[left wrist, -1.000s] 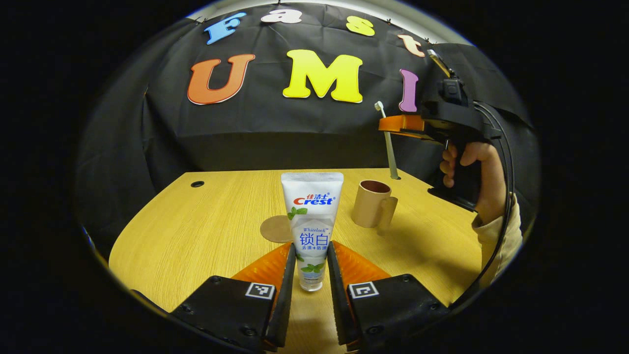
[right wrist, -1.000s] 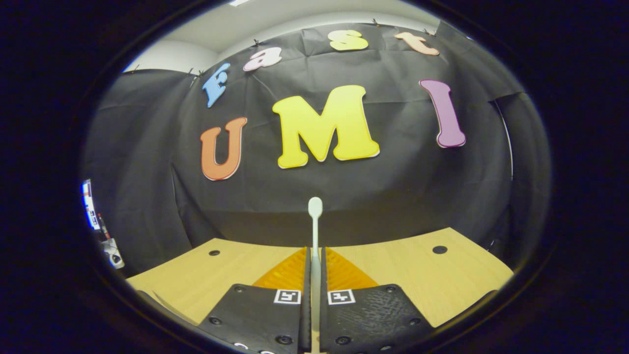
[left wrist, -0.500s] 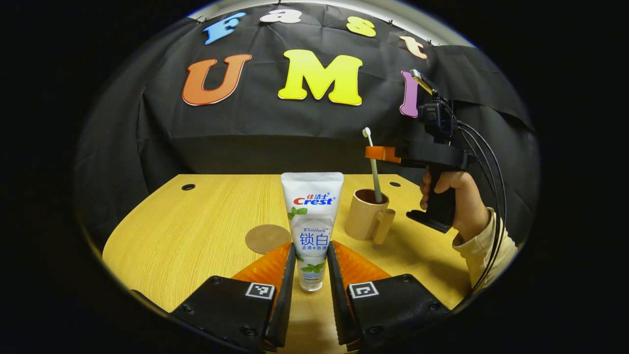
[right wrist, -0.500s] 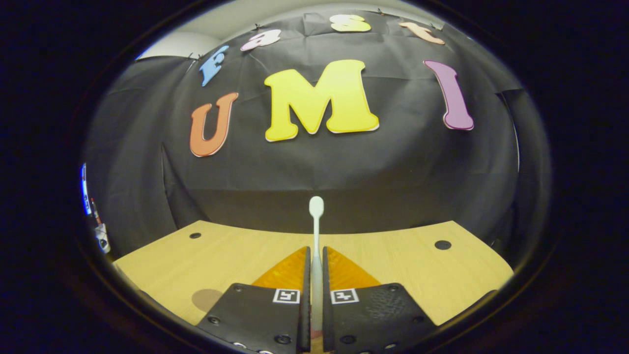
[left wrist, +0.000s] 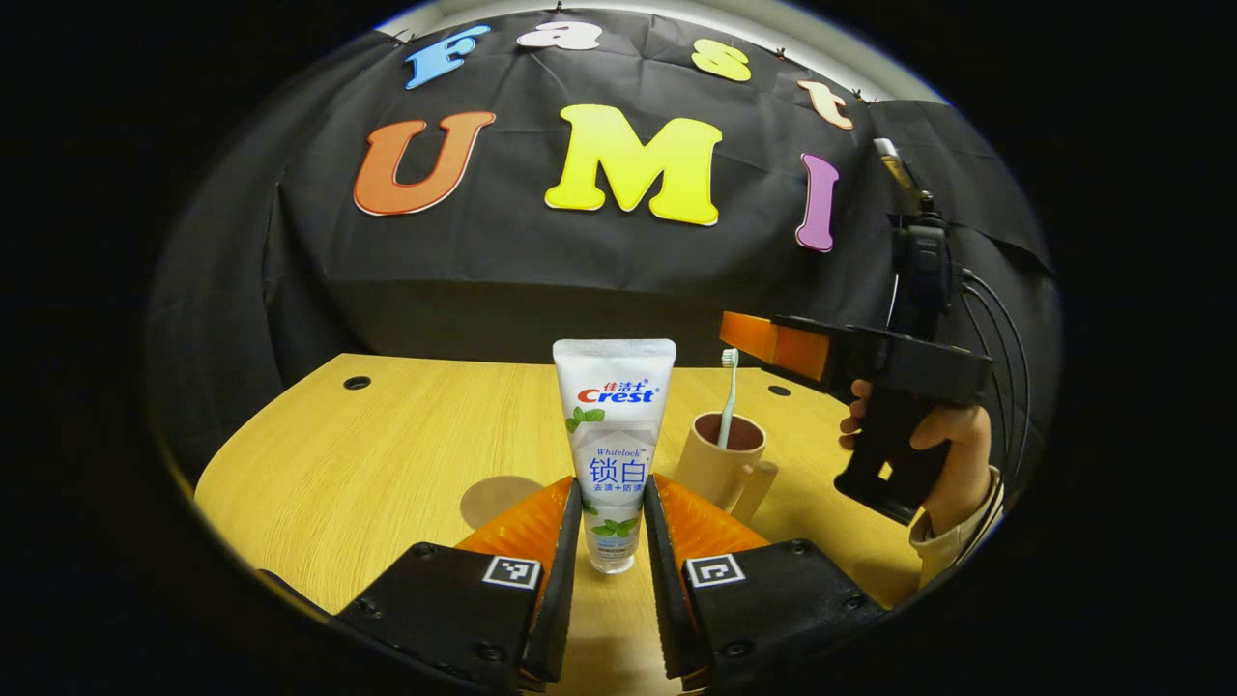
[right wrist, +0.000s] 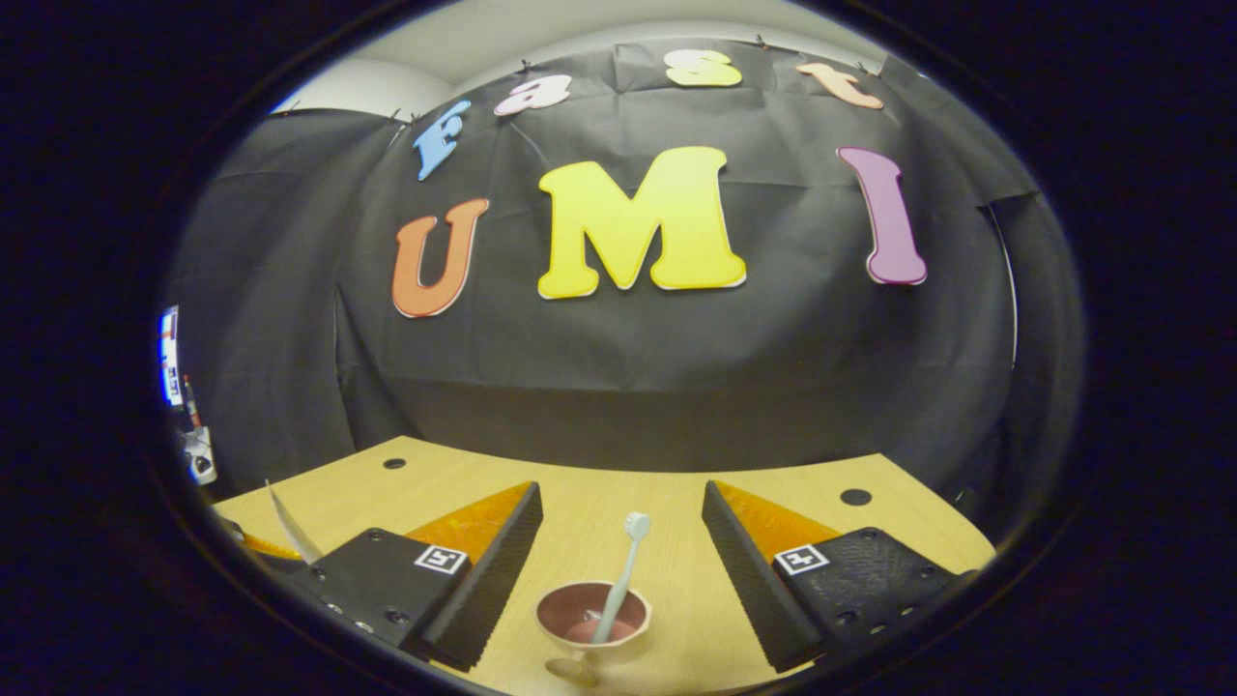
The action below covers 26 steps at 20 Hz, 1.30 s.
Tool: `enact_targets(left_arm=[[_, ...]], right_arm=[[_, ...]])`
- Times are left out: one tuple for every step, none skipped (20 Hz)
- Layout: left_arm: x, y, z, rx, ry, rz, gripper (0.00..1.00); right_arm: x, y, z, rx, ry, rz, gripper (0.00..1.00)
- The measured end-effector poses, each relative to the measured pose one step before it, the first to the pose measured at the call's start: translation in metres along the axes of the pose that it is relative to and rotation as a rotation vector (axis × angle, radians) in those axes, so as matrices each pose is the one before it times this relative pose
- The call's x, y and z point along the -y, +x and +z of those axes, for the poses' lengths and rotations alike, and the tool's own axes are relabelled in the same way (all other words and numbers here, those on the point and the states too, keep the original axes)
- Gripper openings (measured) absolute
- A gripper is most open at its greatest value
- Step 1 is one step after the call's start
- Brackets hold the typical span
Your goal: Put the toothbrush and toothpaste on the desktop into the cup, then pick up the cup and place it on the coaster on the desktop.
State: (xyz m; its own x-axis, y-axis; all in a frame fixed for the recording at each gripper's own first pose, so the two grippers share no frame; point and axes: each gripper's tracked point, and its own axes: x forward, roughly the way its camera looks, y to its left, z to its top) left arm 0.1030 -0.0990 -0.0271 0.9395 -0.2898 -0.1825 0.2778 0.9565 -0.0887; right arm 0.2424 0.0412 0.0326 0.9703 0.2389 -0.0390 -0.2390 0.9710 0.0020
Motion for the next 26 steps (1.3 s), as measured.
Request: enact_targets(left_arm=[[0.0032, 0.00777, 0.00603, 0.00697, -0.00208, -0.00376, 0.41], [0.0035, 0.00794, 0.00486, 0.00587, 0.00353, -0.00351, 0.41], [0.00407, 0.00719, 0.00645, 0.00789, 0.00909, -0.00142, 0.41], [0.0034, 0.0063, 0.00739, 0.01356, 0.01165, 0.0009, 0.41], [0.00425, 0.00597, 0.00883, 0.02218, 0.00927, 0.00069, 0.41], [0.00573, 0.00721, 0.01006, 0.02154, 0.00764, -0.00226, 0.41], [0.00622, 0.00677, 0.00912, 0.021, 0.00441, -0.00781, 0.4], [0.00735, 0.00776, 0.00816, 0.01454, 0.00375, -0.01243, 0.4], [0.0074, 0.00833, 0.005, 0.01048, 0.00268, -0.01024, 0.4], [0.00546, 0.00697, 0.0045, 0.00998, 0.00111, -0.00617, 0.4], [0.00364, 0.00738, 0.00569, 0.01277, 0.00061, -0.00181, 0.4], [0.00423, 0.00694, 0.00386, 0.00956, 0.00152, -0.00302, 0.4], [0.00516, 0.00579, -0.00056, 0.00338, -0.00016, -0.00186, 0.4], [0.00543, 0.00616, -0.00047, -0.00315, 0.0014, -0.00705, 0.4], [0.00471, 0.00623, -0.00367, -0.01148, 0.00254, -0.00428, 0.4], [0.00326, 0.00537, -0.00583, -0.02117, 0.00467, 0.00028, 0.4], [0.002, 0.00423, -0.0065, -0.02282, 0.0002, -0.00196, 0.4], [0.00258, 0.00106, -0.00506, -0.01754, -0.00895, -0.00264, 0.4], [0.00104, -0.00073, 0.00458, 0.02585, 0.00588, 0.00682, 0.42], [-0.00014, -0.00082, 0.00012, -0.00317, 0.00699, 0.00169, 0.43], [-0.00056, 0.00012, -0.00042, -0.0041, 0.00236, 0.0014, 0.43], [0.0004, -0.00175, 0.00171, 0.01236, -0.00133, -0.0006, 0.43], [-0.00087, -0.00189, 0.00369, 0.01113, 0.00198, -0.00059, 0.43], [-0.00359, -0.00007, 0.0029, 0.0079, 0.0028, 0.0106, 0.43], [-0.00116, -0.00203, 0.00113, -0.00169, -0.00059, -0.00203, 0.43], [0.00042, -0.00125, -0.00116, -0.00391, -0.00503, -0.00391, 0.43]], right_arm=[[0.00153, -0.00658, 0.00082, 0.00613, 0.00364, 0.00223, 0.99], [0.00361, -0.00734, -0.00189, -0.00307, 0.00157, 0.00161, 0.99], [0.00539, -0.00699, -0.00168, -0.00164, -0.00533, -0.00363, 0.99], [0.0095, -0.0082, -0.00124, 0.00158, -0.00745, -0.01698, 0.99], [0.01028, -0.00687, -0.00142, 0.00776, -0.00481, -0.01844, 0.99], [0.00911, -0.00723, -0.003, 0.00356, -0.00268, -0.01587, 0.99], [0.00942, -0.00671, -0.00385, 0.00033, 0.00532, -0.01388, 0.99], [0.0093, -0.00716, -0.00571, -0.00554, 0.00804, -0.00773, 0.99], [0.00872, -0.00585, -0.00502, -0.0078, 0.01438, -0.00836, 0.99], [0.00855, -0.00499, -0.00562, -0.00735, 0.01978, -0.00455, 0.99], [0.00943, -0.00374, -0.00521, -0.00935, 0.02069, -0.01329, 0.99], [0.00824, -0.00279, -0.00448, -0.00857, 0.02013, -0.00752, 0.98], [0.00547, -0.00089, -0.00367, -0.00472, 0.01386, -0.00423, 0.98], [0.00732, -0.00073, -0.00513, -0.01024, 0.00622, -0.01145, 0.97], [0.00572, 0.00031, -0.00369, -0.00685, 0.00326, -0.00662, 0.97], [0.00408, -0.00004, -0.00355, -0.00446, 0.0013, -0.00338, 0.97], [0.00474, 0.00122, -0.0019, -0.00491, -0.00077, -0.01032, 0.96], [0.00401, 0.00155, -0.00249, -0.00469, 0.00224, -0.00661, 0.97], [0.001, 0.0003, -0.00069, -0.00344, 0.00502, 0.00148, 0.96], [0.0009, -0.00014, -0.00202, -0.00602, 0.00288, -0.00213, 0.97], [0.00076, 0.00052, 0.00041, -0.00178, 0.00068, -0.00335, 0.97], [-0.00059, 0.00027, 0.00147, 0.00072, -0.0017, -0.00185, 0.97], [-0.00086, -0.00148, 0.00077, 0.00023, -0.0054, -0.00158, 0.97], [-0.00144, -0.0036, -0.00039, 0.00245, -0.00483, -0.00248, 0.96], [-0.00191, -0.00173, 0.00039, 0.00055, -0.00196, -0.00051, 0.96], [-0.00331, -0.00219, 0.00025, -0.00032, -0.00117, 0.00086, 0.96]])
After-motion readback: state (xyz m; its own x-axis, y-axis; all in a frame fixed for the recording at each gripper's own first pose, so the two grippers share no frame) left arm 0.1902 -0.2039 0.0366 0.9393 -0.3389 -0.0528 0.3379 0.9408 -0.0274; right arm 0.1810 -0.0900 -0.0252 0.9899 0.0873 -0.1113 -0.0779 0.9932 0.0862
